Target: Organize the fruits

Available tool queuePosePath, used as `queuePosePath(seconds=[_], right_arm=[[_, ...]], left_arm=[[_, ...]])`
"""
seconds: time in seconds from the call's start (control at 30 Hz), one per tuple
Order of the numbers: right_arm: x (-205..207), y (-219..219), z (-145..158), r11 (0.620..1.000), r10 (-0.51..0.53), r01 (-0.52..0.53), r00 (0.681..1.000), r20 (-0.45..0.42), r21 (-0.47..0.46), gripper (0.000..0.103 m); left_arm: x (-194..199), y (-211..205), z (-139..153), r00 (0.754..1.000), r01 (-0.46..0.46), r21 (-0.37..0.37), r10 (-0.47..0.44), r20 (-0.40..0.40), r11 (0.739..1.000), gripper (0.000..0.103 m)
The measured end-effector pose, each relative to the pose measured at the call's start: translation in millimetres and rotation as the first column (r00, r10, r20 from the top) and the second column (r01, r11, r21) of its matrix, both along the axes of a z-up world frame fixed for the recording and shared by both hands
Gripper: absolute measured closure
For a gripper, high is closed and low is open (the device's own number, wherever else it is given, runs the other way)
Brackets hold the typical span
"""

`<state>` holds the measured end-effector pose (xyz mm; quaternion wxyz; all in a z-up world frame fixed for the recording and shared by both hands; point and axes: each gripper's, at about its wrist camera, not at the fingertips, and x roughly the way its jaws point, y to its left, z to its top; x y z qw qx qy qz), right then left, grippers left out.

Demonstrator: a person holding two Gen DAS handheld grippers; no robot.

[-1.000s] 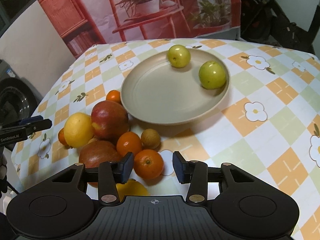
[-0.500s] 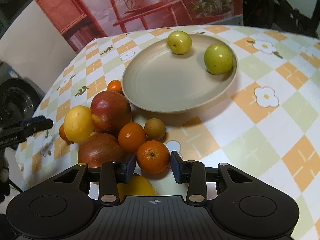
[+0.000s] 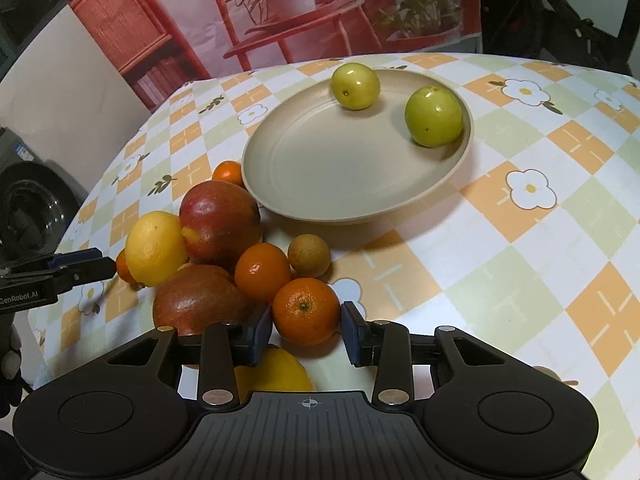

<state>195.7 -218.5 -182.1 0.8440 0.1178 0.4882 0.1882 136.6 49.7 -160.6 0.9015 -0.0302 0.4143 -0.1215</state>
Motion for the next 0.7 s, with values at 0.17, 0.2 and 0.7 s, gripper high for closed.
queuePosePath(seconds=[0.17,0.2,0.7], right_arm=[[-1.9,-1.3,2.3,1.0,-0.004,0.004,1.0,0.017,0.007,0.069],[-2.1,-1.5,2.6,1.0,-0.004,0.004,1.0,0.019,0.007,0.069],[-6.3,-9.7,6.7,0.999,-0.032,0.031,0.998,0.046,0.017,0.069]], left_arm=[[5.1,2.2,-7.7,1.0,-0.008,-0.005,0.008,-0.03,1.0,0.045],[6.2,2.9,-9.5,0.999,-0.01,-0.008,0.01,-0.035,1.0,0.046],[15.2,-10.5,-15.4,0.998,0.06,0.009,-0.06,-0.016,0.998,0.068]])
